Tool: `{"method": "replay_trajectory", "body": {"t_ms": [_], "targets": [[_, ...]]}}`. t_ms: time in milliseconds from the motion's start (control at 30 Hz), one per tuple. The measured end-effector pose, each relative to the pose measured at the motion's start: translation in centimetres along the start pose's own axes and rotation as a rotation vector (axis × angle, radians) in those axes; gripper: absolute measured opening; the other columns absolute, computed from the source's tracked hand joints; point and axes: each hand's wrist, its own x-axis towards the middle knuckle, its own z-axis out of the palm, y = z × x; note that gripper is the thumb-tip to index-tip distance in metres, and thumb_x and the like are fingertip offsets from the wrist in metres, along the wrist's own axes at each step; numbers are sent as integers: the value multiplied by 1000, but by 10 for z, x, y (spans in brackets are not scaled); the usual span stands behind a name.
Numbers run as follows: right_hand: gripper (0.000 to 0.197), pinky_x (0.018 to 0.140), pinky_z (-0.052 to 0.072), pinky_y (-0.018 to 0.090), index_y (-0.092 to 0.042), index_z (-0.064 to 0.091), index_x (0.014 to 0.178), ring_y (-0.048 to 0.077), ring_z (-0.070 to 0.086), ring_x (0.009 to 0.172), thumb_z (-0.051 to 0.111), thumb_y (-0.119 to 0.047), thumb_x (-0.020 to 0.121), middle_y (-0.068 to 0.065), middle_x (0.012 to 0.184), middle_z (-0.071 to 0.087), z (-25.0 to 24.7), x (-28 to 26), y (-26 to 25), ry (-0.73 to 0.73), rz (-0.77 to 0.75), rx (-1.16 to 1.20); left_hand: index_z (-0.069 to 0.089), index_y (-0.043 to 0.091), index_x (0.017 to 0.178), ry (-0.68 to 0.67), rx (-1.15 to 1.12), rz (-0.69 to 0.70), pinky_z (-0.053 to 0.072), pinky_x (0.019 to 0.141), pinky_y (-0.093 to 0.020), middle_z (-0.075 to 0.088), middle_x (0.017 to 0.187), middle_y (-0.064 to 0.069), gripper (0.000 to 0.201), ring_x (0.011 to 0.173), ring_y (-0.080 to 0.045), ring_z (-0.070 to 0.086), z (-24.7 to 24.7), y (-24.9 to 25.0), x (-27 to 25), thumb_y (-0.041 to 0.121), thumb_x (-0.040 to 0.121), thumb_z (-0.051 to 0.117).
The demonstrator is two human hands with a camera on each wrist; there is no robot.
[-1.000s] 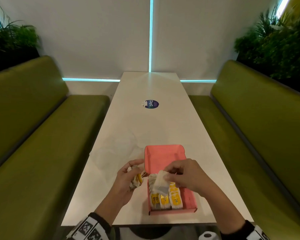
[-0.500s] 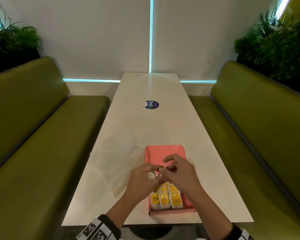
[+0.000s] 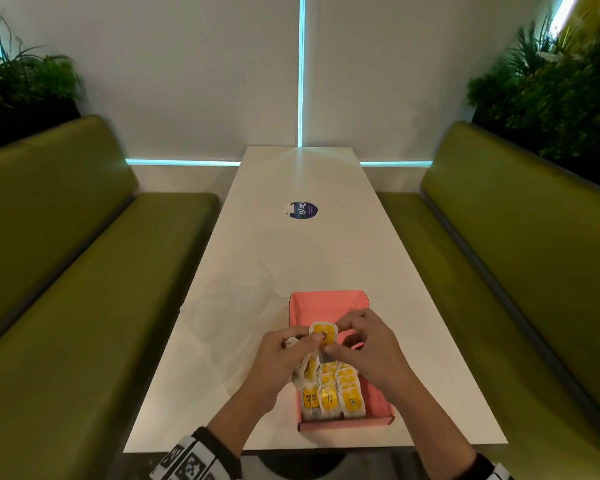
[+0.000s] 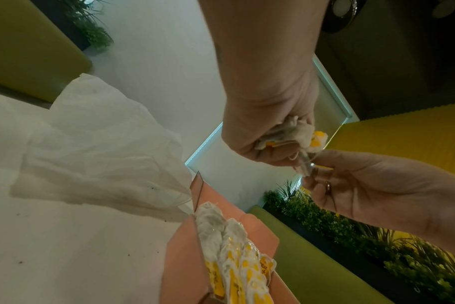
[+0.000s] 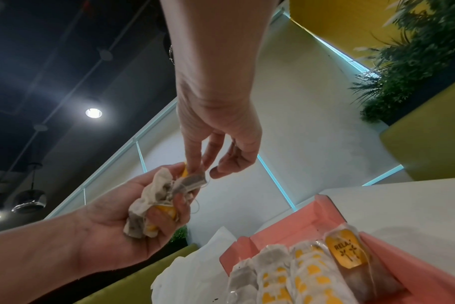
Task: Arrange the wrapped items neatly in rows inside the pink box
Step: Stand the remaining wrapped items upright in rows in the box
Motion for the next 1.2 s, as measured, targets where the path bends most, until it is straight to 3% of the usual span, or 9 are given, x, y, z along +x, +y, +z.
{"method": "replay_trajectory", "body": {"t_ms": [133, 267, 433, 600, 767, 900, 1033, 1133, 1200], "targets": [[6, 66, 42, 3, -16, 69, 76, 0, 58, 78, 74, -12, 78, -5, 96, 58, 4, 4, 7, 100, -33, -30, 74, 5, 86, 83, 39, 16, 41, 47, -15, 58, 49, 9, 12, 46, -1, 52, 2, -2, 1, 15, 84, 67], [3, 67, 42, 4, -14, 71, 80, -2, 58, 76, 70, -12, 81, -8, 95, 59, 0, 5, 7, 134, -59, -24, 75, 17, 80, 169, 108, 54, 42, 47, -15, 64, 57, 9, 6, 49, -4, 55, -1, -4, 3, 21, 81, 70], [18, 59, 44, 16, -15, 72, 68, 3, 59, 64, 66, -18, 85, -9, 107, 58, -6, 1, -1, -61, 71, 199, 76, 26, 79, 221, 169, 134, 52, 66, -16, 73, 76, 10, 5, 77, -6, 67, 0, -5, 3, 22, 80, 72], [24, 70, 40, 13, -24, 70, 58, 1, 55, 82, 68, -22, 82, -10, 99, 57, -4, 5, 0, -34, 70, -128, 69, 40, 75, 276, 221, 263, 55, 69, -22, 72, 73, 16, 23, 72, -3, 66, 4, -2, -3, 17, 77, 74], [17, 73, 43, 15, -17, 77, 89, -2, 52, 73, 72, -30, 79, -18, 94, 53, -1, 6, 0, -63, -2, -346, 69, 42, 76, 262, 281, 397, 52, 68, -17, 70, 78, 20, 31, 74, 0, 66, 8, -3, -6, 12, 74, 78], [20, 81, 48, 23, -19, 76, 96, 2, 56, 78, 69, -31, 82, -16, 110, 61, -1, 7, -5, -55, -27, -365, 71, 45, 71, 197, 210, 363, 55, 67, -22, 70, 75, 18, 38, 73, -2, 65, 9, -4, -6, 7, 76, 75], [16, 77, 47, 19, -19, 76, 97, 7, 61, 74, 68, -25, 84, -18, 121, 61, -2, 7, -5, -57, -28, -316, 75, 34, 72, 132, 74, 314, 51, 64, -18, 72, 74, 6, 32, 71, -6, 65, 9, -2, -6, 2, 76, 73], [16, 59, 43, 8, -16, 75, 97, 7, 63, 63, 67, -15, 84, -20, 119, 59, -2, 8, -2, -112, 28, -144, 74, 16, 78, 92, -30, 268, 51, 60, -19, 71, 70, 0, 17, 67, -9, 65, 9, -1, -6, -1, 75, 71], [19, 51, 42, 9, -18, 74, 99, 3, 62, 58, 66, -9, 83, -22, 113, 60, -2, 7, -2, -141, 77, 1, 74, 13, 78, 79, -87, 225, 51, 58, -21, 71, 69, -3, 14, 65, -12, 65, 8, -2, -5, 0, 75, 71]]}}
